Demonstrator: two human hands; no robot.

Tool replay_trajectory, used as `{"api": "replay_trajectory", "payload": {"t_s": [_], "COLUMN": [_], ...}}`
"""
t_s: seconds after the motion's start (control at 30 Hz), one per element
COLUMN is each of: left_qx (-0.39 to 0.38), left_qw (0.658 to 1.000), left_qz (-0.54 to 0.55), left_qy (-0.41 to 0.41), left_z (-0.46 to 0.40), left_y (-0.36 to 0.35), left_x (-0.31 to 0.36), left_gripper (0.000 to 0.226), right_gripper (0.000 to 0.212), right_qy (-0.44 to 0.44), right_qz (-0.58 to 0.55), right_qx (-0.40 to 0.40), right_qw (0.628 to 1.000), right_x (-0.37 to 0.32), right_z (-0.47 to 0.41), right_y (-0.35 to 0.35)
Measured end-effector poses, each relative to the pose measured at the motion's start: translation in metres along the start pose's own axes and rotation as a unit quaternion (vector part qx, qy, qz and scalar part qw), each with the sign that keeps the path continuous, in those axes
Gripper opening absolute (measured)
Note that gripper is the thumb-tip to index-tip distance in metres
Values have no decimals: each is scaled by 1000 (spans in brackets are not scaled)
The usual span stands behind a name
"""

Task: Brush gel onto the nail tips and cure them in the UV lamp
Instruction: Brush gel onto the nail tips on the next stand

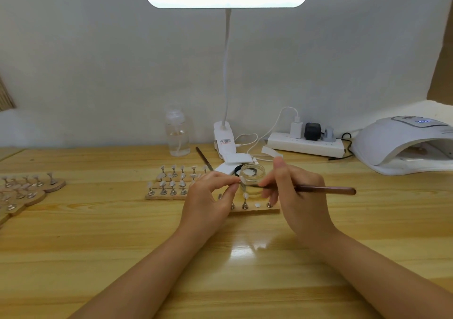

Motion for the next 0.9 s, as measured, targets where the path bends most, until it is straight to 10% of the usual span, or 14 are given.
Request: {"api": "replay_trajectory", "payload": {"t_s": [0.9], "left_qx": [19], "left_qw": [999], "left_qz": [41], "left_qy": [-11], "left_z": [1], "left_y": [4], "left_x": [-2], "left_gripper": [14], "right_gripper": [30], "right_qy": [-30], "right_qz": [-49], "right_qx": [27], "right_qw": [998], "right_x": [-1], "right_z": [1], "right_y": [5]}}
Point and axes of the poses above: each hand's wrist, its own z-axis away from the middle knuckle, its own y-axis out of the back of the hand, x = y × z, the point moved 3 cm from there along -z, towards the middle knuckle, and after that the axes turned 15 degrees about -x, right-handed, at the moved point
